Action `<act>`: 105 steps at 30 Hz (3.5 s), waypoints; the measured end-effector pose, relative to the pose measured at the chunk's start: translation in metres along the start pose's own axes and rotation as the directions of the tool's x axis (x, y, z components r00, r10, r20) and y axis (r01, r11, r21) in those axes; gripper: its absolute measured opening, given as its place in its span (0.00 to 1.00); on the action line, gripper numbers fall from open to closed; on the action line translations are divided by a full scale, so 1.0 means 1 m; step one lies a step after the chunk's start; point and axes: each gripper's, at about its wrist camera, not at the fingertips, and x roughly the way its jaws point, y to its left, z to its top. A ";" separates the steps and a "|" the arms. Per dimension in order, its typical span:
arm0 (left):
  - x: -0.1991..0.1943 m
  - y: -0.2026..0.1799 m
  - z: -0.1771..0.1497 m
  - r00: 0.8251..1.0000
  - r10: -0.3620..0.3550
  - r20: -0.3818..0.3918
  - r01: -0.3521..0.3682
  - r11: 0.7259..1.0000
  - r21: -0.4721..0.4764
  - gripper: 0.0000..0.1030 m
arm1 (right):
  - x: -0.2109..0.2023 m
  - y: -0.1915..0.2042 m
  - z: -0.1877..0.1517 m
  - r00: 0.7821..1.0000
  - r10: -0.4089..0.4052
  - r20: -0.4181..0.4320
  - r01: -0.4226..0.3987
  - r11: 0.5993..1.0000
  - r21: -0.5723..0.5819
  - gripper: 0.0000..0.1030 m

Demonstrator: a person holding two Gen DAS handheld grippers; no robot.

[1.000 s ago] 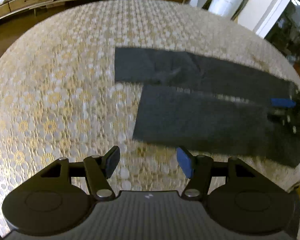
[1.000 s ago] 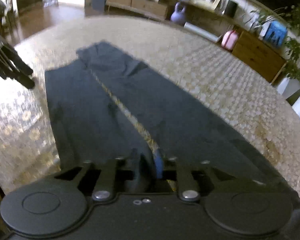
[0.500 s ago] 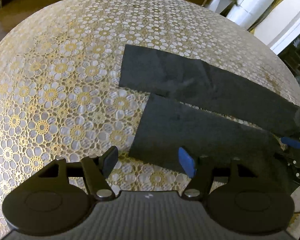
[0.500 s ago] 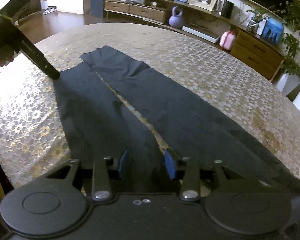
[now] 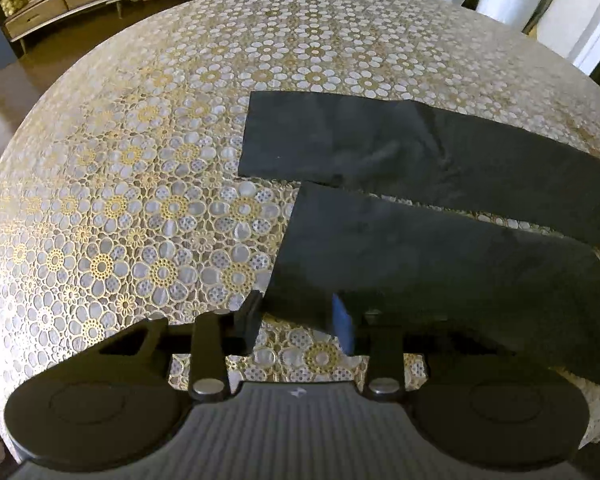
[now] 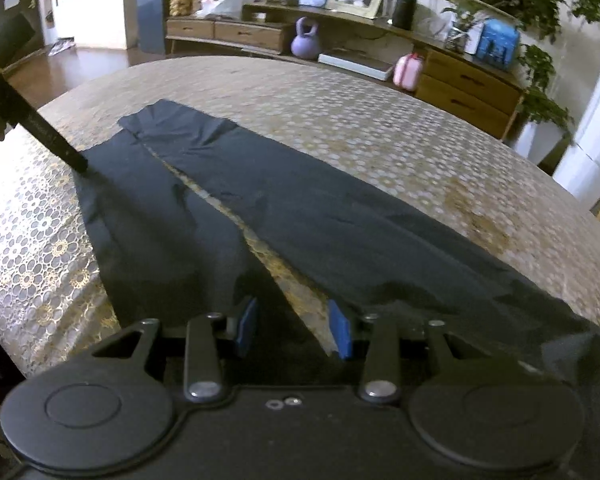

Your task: Fold clothes

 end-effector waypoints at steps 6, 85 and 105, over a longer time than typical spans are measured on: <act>0.000 -0.017 0.001 1.000 0.027 0.006 -0.027 0.999 0.030 0.06 | -0.009 -0.015 -0.017 1.000 -0.015 0.015 0.015 0.999 0.050 1.00; -0.046 0.087 -0.129 0.997 -0.047 -0.061 0.036 0.984 -0.172 0.02 | 0.079 -0.214 0.033 0.942 -0.206 -0.264 0.313 0.824 0.472 1.00; -0.049 0.081 -0.132 0.997 -0.066 -0.045 0.061 0.994 -0.091 0.02 | -0.048 -0.169 -0.103 0.899 -0.165 -0.406 0.319 0.881 0.350 1.00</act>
